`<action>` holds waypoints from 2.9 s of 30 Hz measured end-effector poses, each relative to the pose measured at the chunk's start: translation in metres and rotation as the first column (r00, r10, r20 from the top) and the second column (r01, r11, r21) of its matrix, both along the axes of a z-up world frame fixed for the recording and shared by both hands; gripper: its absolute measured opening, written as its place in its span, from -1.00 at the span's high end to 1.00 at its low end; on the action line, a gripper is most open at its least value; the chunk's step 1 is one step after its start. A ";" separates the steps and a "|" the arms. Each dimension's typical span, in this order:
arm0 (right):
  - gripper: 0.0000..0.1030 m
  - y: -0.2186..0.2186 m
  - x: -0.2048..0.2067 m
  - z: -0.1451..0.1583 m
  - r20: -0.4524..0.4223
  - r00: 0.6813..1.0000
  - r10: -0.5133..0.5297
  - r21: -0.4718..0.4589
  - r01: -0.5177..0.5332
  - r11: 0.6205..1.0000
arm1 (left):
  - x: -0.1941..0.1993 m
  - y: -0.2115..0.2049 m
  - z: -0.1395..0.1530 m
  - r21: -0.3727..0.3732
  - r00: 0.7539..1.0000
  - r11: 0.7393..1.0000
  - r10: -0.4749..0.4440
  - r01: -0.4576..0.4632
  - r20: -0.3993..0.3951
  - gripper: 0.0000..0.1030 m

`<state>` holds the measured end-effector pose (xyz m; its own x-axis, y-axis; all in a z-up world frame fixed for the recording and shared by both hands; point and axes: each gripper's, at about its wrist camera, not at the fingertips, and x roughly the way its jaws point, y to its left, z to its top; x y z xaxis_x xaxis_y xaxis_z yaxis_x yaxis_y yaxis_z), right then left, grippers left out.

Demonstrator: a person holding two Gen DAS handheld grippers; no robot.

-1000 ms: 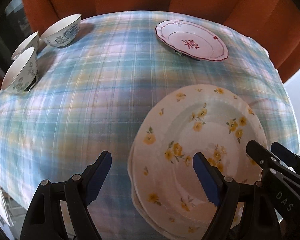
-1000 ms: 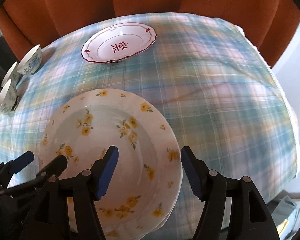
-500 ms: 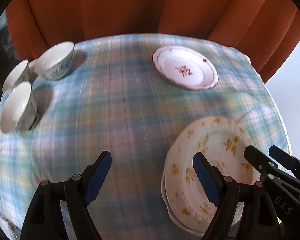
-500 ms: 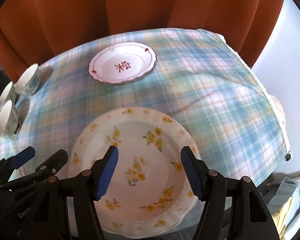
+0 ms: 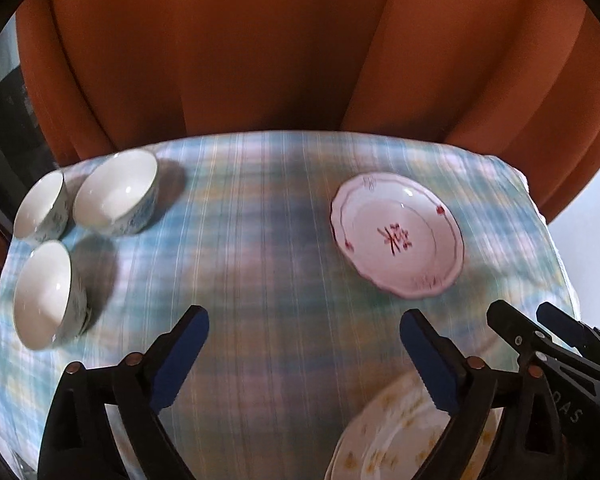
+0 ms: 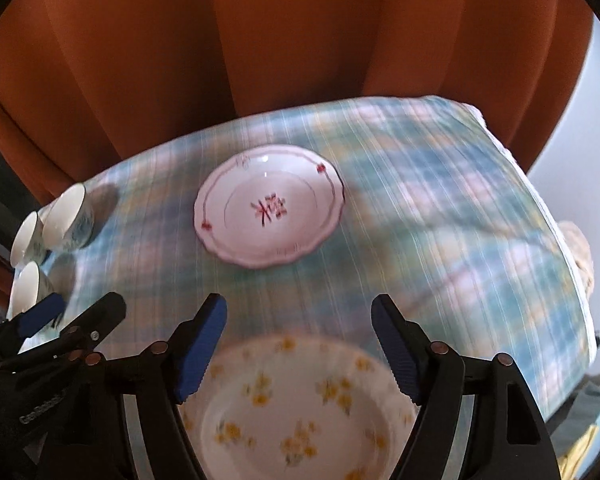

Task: Organize plates and bowls
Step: 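Move both tools toward the small red-rimmed saucer, then grasp the rim of the red-rimmed saucer with the left tool, then lift the red-rimmed plate with the left tool and carry it over the yellow-flower stack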

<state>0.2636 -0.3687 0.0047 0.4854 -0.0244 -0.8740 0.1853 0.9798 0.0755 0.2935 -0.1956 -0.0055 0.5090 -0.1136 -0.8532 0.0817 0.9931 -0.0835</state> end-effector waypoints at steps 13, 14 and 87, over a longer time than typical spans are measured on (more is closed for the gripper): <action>-0.51 -0.045 0.094 -0.028 0.033 0.999 0.024 0.052 -0.026 0.998 | 0.083 -0.039 -0.020 0.036 0.999 0.999 0.040 -0.040 0.003 -0.84; -0.51 -0.048 0.101 -0.032 0.032 0.999 0.024 0.054 -0.025 0.998 | 0.087 -0.041 -0.022 0.036 0.999 0.999 0.041 -0.041 0.002 -0.82; 0.01 0.036 0.093 -0.051 -0.035 0.990 0.140 -0.036 -0.141 0.989 | 0.046 0.010 -0.044 0.059 0.994 0.996 0.069 -0.064 -0.090 -0.10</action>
